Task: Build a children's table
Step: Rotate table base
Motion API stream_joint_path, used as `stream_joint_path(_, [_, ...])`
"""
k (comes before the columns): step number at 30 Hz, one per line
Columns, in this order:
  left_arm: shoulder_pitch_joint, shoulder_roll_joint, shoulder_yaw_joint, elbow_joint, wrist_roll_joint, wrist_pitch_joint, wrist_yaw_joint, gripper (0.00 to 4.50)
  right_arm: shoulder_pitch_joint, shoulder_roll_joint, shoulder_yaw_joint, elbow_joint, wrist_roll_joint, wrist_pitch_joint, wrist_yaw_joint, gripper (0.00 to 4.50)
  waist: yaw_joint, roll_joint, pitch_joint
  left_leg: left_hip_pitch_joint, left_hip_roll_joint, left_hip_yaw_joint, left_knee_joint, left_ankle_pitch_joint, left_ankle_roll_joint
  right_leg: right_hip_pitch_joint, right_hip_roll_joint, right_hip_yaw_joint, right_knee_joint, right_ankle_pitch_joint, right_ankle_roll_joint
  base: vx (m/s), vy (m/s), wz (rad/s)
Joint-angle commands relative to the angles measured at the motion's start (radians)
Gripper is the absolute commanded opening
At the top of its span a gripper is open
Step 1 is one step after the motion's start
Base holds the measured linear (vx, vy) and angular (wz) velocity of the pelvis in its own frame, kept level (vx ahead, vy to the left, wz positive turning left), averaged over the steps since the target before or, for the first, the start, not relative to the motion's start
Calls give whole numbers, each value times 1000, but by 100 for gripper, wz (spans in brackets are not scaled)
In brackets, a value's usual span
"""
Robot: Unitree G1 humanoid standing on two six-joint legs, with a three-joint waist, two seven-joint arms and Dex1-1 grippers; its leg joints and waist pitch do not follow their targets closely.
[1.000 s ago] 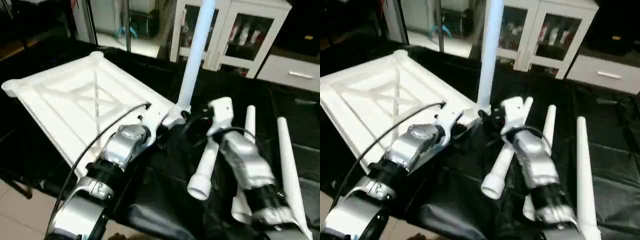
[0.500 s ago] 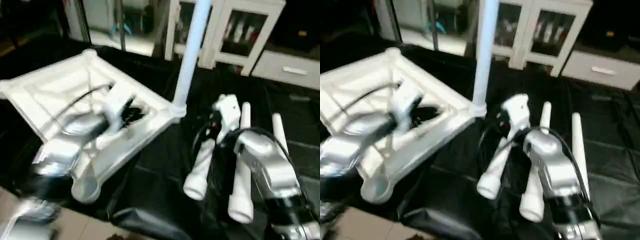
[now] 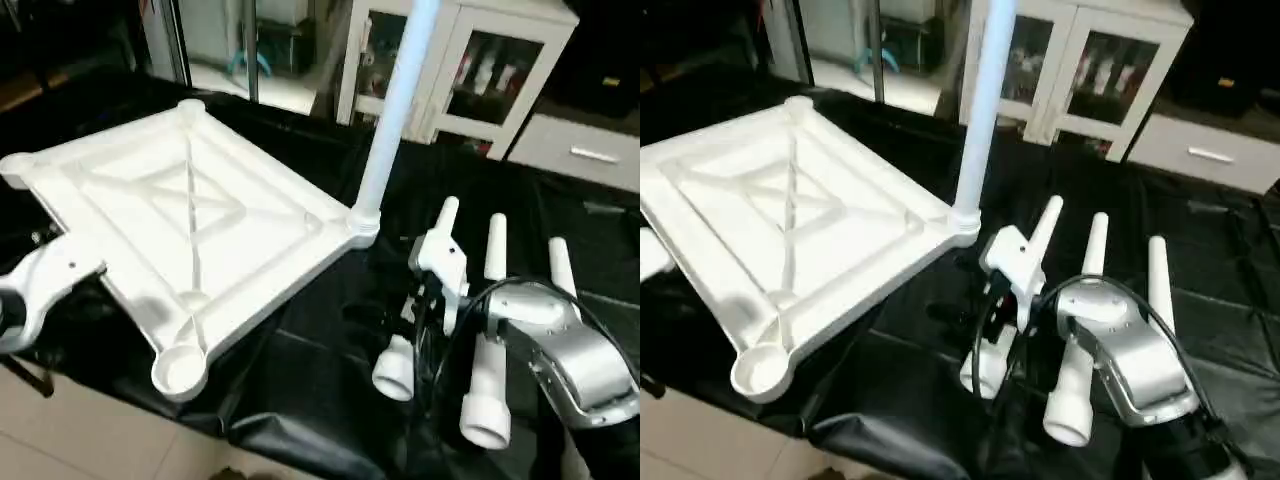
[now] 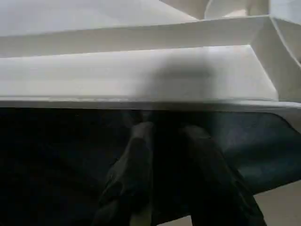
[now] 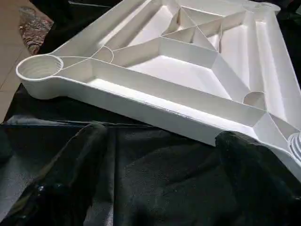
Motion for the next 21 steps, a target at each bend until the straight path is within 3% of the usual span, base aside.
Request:
stream_joint_path(1, [2, -17, -35, -13, 8, 6, 28, 106, -18, -9, 9, -15, -6, 10, 1, 405, -4, 23, -43, 12, 41, -19, -95, -364, -31, 28, -54, 59, -83, -399, -120, 0, 0, 0])
stream_joint_path(6, [-19, -87, -145, 3, 28, 4, 53, 106, -30, 3, -3, -18, -11, 15, -23, 405, -5, 23, -49, 12, 40, -17, -92, -324, -32, 32, -54, 60, -78, -338, -134, 0, 0, 0])
stream_joint_path(7, [-27, -100, -160, 10, 29, 4, 54, 106, -31, 4, -5, -18, -12, 15, -25, 405, -3, 30, -52, 15, 39, -16, -91, -315, -34, 31, -53, 61, -75, -320, -140, 0, 0, 0])
stream_joint_path(9, [-37, -115, -184, 19, 31, 2, 51, 106, -30, 4, -7, -19, -12, 15, -28, 405, -3, 29, -54, 13, 37, -14, -88, -292, -33, 35, -51, 61, -71, -272, -152, 0, 0, 0])
stream_joint_path(10, [-52, -140, -239, 35, 40, 5, 47, 106, -28, 3, -9, -22, -12, 16, -36, 405, -3, 32, -54, 10, 36, -14, -88, -280, -32, 39, -49, 60, -69, -250, -158, 0, 0, 0])
stream_joint_path(12, [-65, -162, -274, 48, 48, -1, 51, 106, -26, 2, -15, -24, -13, 15, -42, 405, -2, 27, -53, 14, 35, -13, -87, -298, -31, 37, -49, 60, -72, -271, -157, 0, 0, 0])
stream_joint_path(15, [-91, -206, -285, 63, 41, -20, 69, 106, -26, 2, -23, -24, -14, 14, -50, 405, 0, 27, -51, 15, 34, -12, -86, -310, -27, 35, -50, 62, -78, -324, -146, 0, 0, 0])
stream_joint_path(16, [-126, -258, -284, 80, 28, -40, 90, 106, -28, 5, -31, -22, -16, 13, -60, 405, 2, 33, -51, 21, 35, -11, -85, -321, -33, 31, -49, 63, -81, -333, -147, 0, 0, 0])
stream_joint_path(18, [-154, -296, -282, 95, 22, -54, 107, 106, -30, 7, -36, -20, -18, 11, -68, 405, 8, 31, -55, 22, 34, -11, -82, -320, -33, 32, -51, 63, -81, -331, -147, 0, 0, 0])
stream_joint_path(19, [-178, -325, -284, 111, 21, -67, 122, 106, -32, 10, -41, -18, -19, 10, -75, 405, 5, 29, -52, 12, 34, -13, -86, -315, -32, 39, -51, 62, -80, -337, -142, 0, 0, 0])
stream_joint_path(21, [-195, -343, -287, 123, 20, -75, 131, 106, -34, 11, -43, -17, -18, 10, -80, 405, 8, 29, -55, 15, 34, -13, -84, -313, -33, 37, -51, 62, -82, -345, -132, 0, 0, 0])
